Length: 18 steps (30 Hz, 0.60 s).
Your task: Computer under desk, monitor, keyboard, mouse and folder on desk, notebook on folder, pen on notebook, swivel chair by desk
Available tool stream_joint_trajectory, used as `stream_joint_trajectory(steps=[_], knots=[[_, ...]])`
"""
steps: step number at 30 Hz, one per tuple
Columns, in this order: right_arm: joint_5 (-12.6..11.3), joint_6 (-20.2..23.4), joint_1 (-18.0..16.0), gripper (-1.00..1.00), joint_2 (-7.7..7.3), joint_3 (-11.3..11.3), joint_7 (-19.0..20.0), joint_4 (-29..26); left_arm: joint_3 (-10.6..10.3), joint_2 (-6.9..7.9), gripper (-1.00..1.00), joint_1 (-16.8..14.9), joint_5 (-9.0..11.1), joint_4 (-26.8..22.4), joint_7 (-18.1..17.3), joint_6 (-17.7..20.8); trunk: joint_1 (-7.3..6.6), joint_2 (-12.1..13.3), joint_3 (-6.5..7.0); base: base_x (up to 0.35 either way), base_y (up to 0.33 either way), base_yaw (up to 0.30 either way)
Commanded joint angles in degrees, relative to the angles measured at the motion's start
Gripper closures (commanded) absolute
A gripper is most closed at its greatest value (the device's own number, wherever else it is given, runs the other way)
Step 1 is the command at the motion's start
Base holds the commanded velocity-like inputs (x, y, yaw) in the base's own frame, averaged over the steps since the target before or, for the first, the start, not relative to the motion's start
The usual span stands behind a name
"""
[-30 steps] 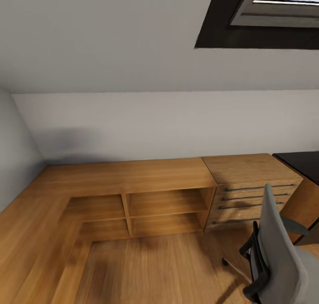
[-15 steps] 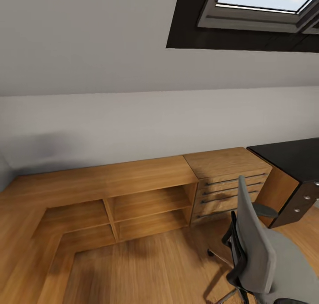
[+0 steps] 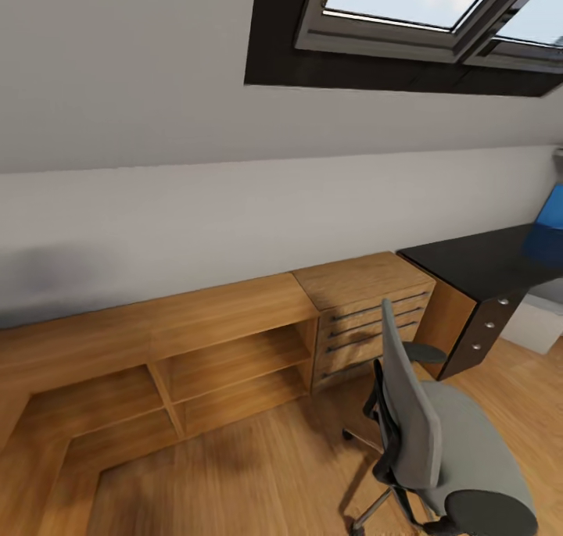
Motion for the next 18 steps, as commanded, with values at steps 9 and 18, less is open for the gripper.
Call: stream_joint_trajectory(steps=[9,18], knots=[[0.0,0.0,-0.1,-1.00,0.05,0.5,-0.4,0.1,-0.5,0.01,-1.00,-0.1,0.0,-0.1,0.4,-0.1,0.03,-0.1,-0.06,0.000,0.000,-0.274],[0.0,-0.1,-0.1,-1.00,0.06,0.5,-0.4,0.1,-0.5,0.01,-1.00,0.0,0.0,-0.1,0.4,-0.1,0.03,-0.1,0.12,0.000,0.000,-0.269]])
